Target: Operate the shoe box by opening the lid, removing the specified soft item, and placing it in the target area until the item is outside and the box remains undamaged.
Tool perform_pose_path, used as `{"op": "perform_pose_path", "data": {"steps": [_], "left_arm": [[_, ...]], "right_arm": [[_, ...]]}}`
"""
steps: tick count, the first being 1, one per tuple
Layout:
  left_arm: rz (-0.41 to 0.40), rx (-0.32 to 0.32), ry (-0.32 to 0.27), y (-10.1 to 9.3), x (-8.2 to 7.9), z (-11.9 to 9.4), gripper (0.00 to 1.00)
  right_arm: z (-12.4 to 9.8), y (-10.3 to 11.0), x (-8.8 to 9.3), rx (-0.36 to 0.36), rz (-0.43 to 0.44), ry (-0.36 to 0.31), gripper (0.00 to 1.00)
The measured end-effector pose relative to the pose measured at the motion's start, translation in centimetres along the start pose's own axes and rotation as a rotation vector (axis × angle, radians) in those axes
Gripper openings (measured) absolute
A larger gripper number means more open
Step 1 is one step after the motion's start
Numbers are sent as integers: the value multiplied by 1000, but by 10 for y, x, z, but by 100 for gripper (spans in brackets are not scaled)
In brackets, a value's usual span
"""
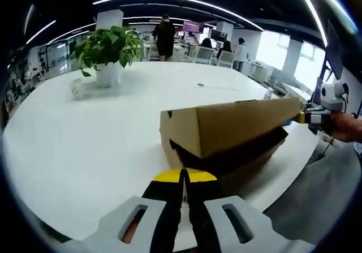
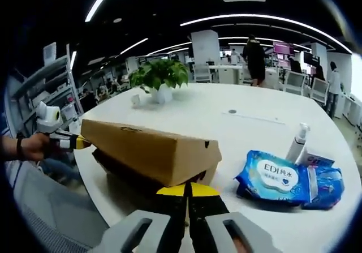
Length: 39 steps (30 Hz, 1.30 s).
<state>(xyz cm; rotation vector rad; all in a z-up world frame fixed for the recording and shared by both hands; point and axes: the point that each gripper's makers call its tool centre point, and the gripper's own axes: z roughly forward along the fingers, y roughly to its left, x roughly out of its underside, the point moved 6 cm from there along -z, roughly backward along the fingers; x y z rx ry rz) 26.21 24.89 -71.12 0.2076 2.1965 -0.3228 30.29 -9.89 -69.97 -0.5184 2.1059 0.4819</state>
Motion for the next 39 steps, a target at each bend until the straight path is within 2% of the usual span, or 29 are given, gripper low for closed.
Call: {"op": "perform_pose_path", "data": {"steps": [28, 30, 37, 38, 39], "left_arm": [[-18, -9, 77, 0, 33, -4, 0], [-18, -13, 79, 1, 34, -4, 0], [-74, -31, 59, 7, 32, -9, 0], [-105, -38, 41, 8, 30, -10, 0], [-178, -42, -12, 11, 25, -13, 0]], "right_arm": [[5, -4, 37, 14, 51, 122, 0], [4, -4, 36, 10, 57, 111, 0], [0, -10, 31, 26, 62, 98, 0], [-1, -11, 29, 31, 68, 91, 0], [-4, -15, 25, 58, 72, 61, 0]]}}
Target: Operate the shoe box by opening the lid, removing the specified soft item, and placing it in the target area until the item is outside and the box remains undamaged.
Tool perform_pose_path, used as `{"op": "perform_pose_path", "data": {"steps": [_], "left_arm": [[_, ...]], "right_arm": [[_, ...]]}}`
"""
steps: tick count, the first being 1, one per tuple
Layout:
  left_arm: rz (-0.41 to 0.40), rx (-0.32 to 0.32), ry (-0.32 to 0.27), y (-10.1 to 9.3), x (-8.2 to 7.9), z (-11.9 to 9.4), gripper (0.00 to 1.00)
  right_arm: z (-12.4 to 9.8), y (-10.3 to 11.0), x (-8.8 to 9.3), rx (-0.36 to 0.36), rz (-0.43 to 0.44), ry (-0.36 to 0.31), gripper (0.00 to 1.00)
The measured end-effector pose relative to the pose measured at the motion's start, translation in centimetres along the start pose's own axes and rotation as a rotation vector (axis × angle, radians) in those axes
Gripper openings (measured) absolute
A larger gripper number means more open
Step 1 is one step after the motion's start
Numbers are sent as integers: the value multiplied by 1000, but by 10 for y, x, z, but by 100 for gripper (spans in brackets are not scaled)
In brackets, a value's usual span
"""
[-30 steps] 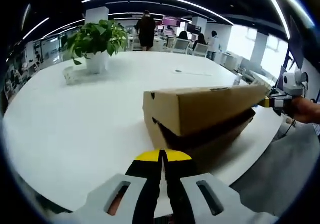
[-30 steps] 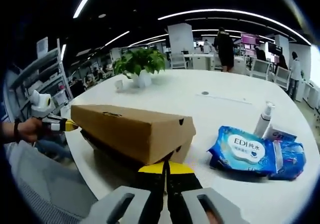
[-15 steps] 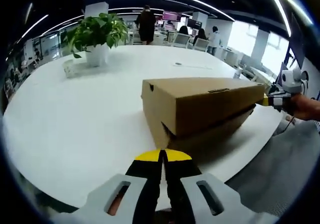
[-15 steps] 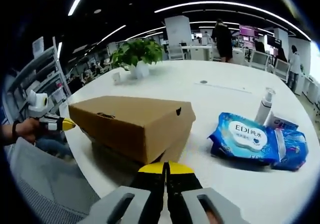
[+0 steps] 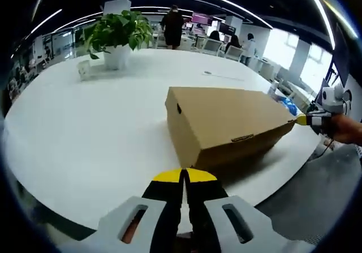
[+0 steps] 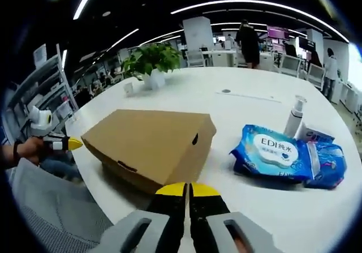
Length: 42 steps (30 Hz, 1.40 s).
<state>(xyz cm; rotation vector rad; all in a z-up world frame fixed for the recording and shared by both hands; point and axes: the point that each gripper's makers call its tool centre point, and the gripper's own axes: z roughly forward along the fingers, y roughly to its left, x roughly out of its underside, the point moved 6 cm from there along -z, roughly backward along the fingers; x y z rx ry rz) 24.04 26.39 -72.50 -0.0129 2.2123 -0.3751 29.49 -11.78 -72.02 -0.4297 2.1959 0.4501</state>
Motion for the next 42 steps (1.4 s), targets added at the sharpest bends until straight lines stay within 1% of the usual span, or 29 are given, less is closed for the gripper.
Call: {"op": "perform_pose_path", "data": {"steps": [1, 2, 3, 4, 5, 7, 8, 9, 11, 12, 14, 15, 16, 17, 18, 19, 21, 22, 23, 24, 25, 26, 27, 28, 33, 36, 38, 42], "left_arm": [[-26, -4, -14, 1, -2, -2, 0], [-54, -13, -46, 5, -7, -4, 0], [-78, -29, -89, 9, -14, -9, 2], [-96, -33, -112, 11, -18, -11, 3], [-120, -28, -132, 13, -23, -14, 5], [-158, -14, -155, 11, -29, -17, 11], [-180, 3, -164, 9, -32, -18, 14], [-203, 33, -177, 5, -36, -17, 19], [-217, 57, -198, -2, -39, -16, 23], [-206, 55, -188, -4, -38, -14, 23], [-168, 58, -126, -11, -31, -7, 22], [-170, 66, -113, -14, -29, -4, 22], [-165, 74, -86, -18, -25, -1, 23], [-154, 79, -71, -21, -22, 1, 23], [-132, 78, -39, -23, -18, 4, 22], [-124, 73, -24, -24, -15, 6, 22], [-128, 83, -1, -26, -10, 10, 21], [-131, 85, -2, -27, -9, 10, 21], [-131, 89, 23, -28, -5, 12, 19], [-124, 89, 33, -28, -4, 13, 17], [-127, 95, 46, -24, -3, 19, 16], [-127, 100, 54, -25, -3, 21, 15], [-117, 93, 58, -22, -3, 23, 15], [-123, 93, 53, -20, -6, 24, 15], [-120, 91, 62, -21, -12, 31, 14], [-118, 79, 68, -22, -19, 41, 14], [-118, 75, 62, -23, -22, 47, 14], [-112, 70, 53, -27, -33, 62, 14]], "right_arm": [[-2, -3, -4, 15, 5, -29, 0], [-5, -6, -10, 18, 34, -73, 0], [-7, -6, -13, 16, 48, -89, 1], [-9, -6, -18, 2, 82, -122, 2], [-11, -5, -20, -13, 103, -135, 4], [-12, -3, -23, -35, 124, -147, 12], [-11, -1, -24, -44, 134, -150, 16], [-9, 1, -23, -59, 141, -145, 21], [-5, 7, -21, -85, 165, -142, 25], [-3, 10, -20, -98, 183, -137, 26], [2, 13, -15, -106, 222, -127, 27], [5, 15, -12, -114, 254, -115, 28], [8, 17, -10, -116, 265, -110, 29], [9, 18, -8, -121, 269, -105, 31], [12, 21, -5, -128, 269, -89, 32], [13, 23, -2, -129, 260, -73, 32], [17, 25, 6, -127, 216, -31, 31], [18, 26, 5, -129, 226, -43, 31], [18, 26, 6, -133, 243, -38, 29], [20, 27, 8, -137, 251, -29, 28], [21, 28, 10, -133, 250, -14, 27], [22, 28, 11, -129, 251, -14, 27], [23, 28, 12, -124, 247, -9, 26], [23, 27, 11, -125, 249, -14, 26], [26, 23, 9, -121, 243, -36, 26], [33, 18, 2, -106, 240, -44, 26], [39, 12, -3, -96, 234, -47, 26], [48, 1, -14, -71, 239, -50, 25]]}}
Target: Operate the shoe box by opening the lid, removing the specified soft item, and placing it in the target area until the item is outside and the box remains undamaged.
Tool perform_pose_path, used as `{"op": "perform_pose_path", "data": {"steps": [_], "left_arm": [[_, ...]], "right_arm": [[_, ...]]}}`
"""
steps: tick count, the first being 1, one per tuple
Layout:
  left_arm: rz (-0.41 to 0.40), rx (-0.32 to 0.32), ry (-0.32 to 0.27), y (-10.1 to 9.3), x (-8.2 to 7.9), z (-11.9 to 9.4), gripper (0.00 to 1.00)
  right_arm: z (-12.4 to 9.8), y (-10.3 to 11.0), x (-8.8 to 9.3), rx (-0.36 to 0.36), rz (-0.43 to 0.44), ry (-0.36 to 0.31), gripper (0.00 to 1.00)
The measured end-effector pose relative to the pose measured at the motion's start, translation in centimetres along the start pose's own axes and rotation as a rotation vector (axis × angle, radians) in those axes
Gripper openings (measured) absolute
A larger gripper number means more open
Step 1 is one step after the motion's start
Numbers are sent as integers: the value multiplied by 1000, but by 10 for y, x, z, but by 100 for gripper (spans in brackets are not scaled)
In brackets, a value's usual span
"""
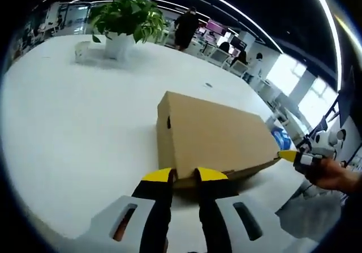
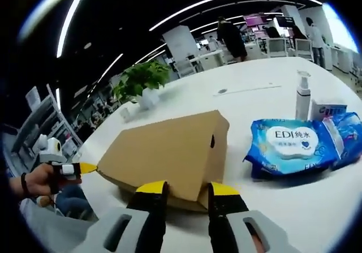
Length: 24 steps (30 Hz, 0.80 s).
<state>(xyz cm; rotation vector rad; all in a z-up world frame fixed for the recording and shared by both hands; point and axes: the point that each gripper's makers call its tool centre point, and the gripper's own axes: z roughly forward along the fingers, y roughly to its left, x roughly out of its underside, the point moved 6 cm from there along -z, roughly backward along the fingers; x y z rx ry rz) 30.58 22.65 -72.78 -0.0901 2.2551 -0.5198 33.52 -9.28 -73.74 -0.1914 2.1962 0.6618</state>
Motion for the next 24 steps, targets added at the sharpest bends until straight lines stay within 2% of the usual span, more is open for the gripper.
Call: {"op": "perform_pose_path", "data": {"steps": [5, 12, 14, 24], "left_arm": [[3, -5, -4, -7, -15, 20, 14], [4, -2, -2, -17, -28, 39, 14], [6, 1, 0, -20, -31, 43, 14], [22, -4, 25, -24, -33, 45, 14]], "right_arm": [[8, -11, -13, 25, 1, -2, 25], [17, -28, -27, 51, 11, -17, 24], [16, -27, -28, 57, 24, -18, 24], [12, -25, -30, 63, 37, -5, 24]]}}
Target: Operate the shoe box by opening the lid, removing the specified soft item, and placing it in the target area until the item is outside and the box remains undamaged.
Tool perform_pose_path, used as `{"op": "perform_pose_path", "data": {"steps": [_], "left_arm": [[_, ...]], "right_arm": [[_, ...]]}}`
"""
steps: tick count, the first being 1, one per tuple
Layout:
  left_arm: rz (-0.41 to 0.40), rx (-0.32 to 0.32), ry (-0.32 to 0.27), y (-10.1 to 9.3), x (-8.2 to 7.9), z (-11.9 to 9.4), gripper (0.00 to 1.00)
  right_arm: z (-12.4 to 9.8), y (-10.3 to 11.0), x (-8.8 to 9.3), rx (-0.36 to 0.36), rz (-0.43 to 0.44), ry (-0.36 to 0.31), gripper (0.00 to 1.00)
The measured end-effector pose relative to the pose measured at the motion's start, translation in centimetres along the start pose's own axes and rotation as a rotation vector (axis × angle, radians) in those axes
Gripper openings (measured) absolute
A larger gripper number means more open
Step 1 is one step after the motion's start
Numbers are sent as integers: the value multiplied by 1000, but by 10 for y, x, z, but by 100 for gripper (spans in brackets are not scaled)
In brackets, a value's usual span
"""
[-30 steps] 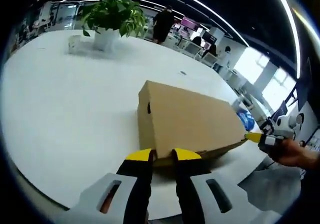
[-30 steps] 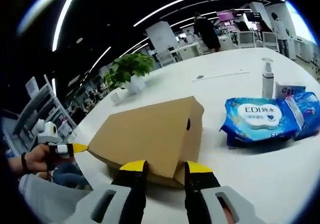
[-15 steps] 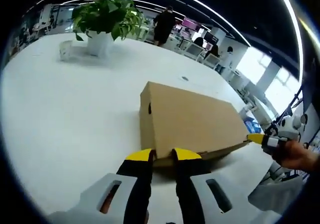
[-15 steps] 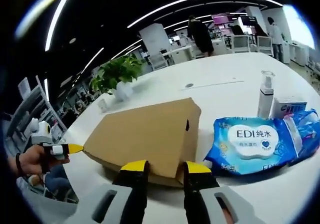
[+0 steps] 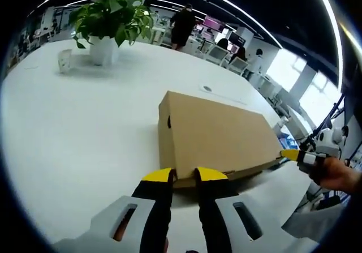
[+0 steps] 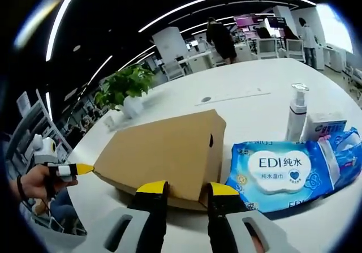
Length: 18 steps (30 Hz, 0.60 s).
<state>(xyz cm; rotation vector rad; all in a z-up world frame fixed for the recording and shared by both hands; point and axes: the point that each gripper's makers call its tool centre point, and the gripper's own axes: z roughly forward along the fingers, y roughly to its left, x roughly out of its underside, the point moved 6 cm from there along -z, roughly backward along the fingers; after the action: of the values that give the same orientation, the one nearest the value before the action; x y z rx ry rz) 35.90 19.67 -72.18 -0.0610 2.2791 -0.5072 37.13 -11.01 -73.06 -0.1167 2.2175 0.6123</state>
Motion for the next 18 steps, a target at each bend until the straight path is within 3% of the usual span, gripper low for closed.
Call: {"op": "perform_pose_path", "data": {"steps": [2, 12, 14, 18], "left_arm": [[-26, -1, 3, 0, 0, 0, 14], [12, -8, 23, 1, -2, 0, 14], [7, -57, -20, 4, -3, -8, 16], [10, -58, -65, 5, -2, -26, 20]], "right_arm": [[0, 0, 0, 0, -10, -3, 24], [0, -12, -3, -19, 30, -3, 24], [-9, -16, -8, -9, 59, -48, 25], [-33, -31, -11, -3, 37, -88, 30]]}}
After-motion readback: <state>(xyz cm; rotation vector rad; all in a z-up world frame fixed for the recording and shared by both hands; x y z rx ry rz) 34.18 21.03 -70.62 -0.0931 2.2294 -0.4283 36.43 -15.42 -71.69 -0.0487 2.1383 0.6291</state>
